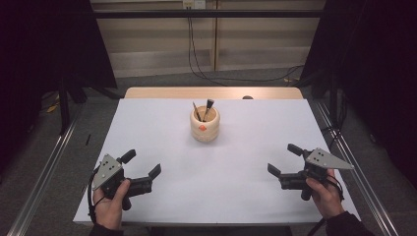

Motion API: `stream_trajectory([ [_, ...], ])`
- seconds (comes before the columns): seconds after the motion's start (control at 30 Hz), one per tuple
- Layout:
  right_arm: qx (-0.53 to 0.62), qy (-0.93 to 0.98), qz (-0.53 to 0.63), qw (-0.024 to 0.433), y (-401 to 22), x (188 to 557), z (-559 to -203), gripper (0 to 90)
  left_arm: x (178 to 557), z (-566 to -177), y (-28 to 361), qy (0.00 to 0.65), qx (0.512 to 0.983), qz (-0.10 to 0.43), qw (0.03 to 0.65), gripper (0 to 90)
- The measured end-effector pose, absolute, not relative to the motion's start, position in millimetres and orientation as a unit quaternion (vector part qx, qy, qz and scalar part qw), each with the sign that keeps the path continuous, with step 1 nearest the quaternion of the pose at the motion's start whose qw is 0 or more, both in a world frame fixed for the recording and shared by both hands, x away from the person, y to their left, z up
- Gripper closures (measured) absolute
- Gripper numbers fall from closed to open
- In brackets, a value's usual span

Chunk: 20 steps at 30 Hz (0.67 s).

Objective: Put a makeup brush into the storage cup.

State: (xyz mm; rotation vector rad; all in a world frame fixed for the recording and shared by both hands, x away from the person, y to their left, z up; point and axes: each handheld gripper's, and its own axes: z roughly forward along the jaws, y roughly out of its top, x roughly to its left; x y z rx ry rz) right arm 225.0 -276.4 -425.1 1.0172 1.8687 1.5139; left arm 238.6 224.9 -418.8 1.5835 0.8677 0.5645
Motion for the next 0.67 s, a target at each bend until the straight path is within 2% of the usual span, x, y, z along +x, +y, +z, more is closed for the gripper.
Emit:
stream_trajectory([
  [0.27,0.375,0.692,0.555,0.269,-280.4,218.7,-427.9,0.4,230.6,-422.5,225.2,0.360,0.682,0.257,0.583,1.7],
  [0.67,0.380,0.689,0.555,0.272,-282.6,219.1,-431.5,0.6,231.8,-427.8,226.7,0.364,0.680,0.253,0.583,1.7],
])
